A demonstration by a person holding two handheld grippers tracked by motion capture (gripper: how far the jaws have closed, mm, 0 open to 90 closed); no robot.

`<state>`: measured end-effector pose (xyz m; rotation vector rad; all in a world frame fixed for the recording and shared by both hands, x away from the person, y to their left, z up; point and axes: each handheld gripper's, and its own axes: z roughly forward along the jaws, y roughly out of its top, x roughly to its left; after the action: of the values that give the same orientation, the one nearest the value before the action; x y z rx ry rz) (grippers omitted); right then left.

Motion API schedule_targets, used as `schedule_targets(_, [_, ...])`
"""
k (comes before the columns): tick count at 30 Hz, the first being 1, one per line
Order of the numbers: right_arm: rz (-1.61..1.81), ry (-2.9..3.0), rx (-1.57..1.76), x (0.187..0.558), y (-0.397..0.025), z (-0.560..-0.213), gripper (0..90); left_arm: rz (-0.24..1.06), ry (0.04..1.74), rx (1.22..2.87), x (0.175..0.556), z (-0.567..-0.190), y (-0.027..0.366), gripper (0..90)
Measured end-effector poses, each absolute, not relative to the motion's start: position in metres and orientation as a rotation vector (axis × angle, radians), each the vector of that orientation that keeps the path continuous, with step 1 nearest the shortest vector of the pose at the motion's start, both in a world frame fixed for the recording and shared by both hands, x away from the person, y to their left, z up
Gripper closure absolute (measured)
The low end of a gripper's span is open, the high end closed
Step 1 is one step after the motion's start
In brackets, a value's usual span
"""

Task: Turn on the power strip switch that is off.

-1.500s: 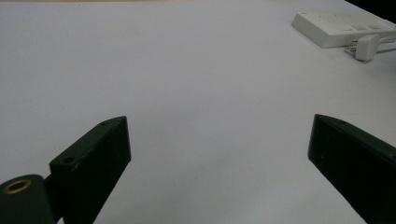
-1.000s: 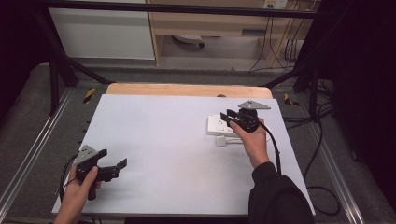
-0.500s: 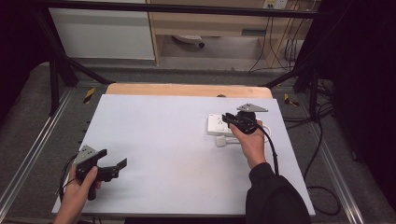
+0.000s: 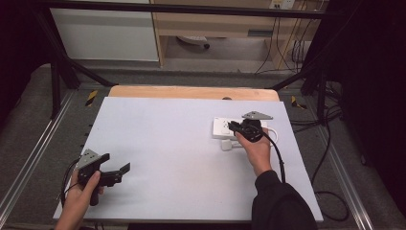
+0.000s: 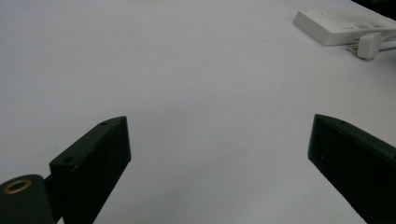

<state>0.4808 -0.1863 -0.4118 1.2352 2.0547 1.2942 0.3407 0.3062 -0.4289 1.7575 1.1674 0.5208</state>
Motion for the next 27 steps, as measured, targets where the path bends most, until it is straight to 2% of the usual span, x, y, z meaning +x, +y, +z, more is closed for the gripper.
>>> schedule_targets(27, [1.314, 2.067, 1.271, 0.478, -0.183, -0.431, 86.2, 0.522, 1.167, 1.759, 0.341, -0.429, 0.306, 5.9])
